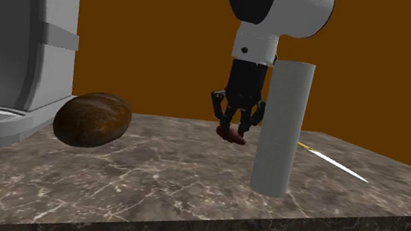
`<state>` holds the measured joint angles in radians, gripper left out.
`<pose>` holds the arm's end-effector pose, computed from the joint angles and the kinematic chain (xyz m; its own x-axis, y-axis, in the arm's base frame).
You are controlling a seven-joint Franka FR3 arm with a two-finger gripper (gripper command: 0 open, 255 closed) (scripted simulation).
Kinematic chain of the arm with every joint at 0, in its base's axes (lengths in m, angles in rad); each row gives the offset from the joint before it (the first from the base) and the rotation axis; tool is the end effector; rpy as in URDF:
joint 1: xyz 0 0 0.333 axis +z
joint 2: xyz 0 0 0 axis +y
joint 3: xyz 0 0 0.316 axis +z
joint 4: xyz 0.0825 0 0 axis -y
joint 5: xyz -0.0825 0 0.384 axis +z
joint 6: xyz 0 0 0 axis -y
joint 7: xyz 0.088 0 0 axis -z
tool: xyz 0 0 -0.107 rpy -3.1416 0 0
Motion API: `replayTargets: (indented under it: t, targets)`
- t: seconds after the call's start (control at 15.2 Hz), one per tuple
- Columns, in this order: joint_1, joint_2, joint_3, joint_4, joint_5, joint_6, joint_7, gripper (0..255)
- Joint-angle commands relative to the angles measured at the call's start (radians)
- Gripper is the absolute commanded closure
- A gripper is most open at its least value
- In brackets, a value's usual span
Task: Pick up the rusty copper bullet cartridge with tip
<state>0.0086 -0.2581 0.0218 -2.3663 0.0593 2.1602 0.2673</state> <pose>0.4644 0.0167 0.4316 0.9630 -0.2668 0.0375 -0.2645 -0.9627 -0.0573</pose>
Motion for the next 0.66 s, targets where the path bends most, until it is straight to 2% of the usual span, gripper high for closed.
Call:
replayTargets:
  t: [0.0, 0.46, 0.59]
  targets:
    - [0.001, -0.012, 0.001, 0.016, -0.001, -0.029, 0.003, 255]
    - [0.0, -0.041, 0.0, 0.085, -0.003, -0.127, 0.008, 255]
    - [0.0, -0.042, 0.0, 0.087, -0.003, -0.129, 0.008, 255]
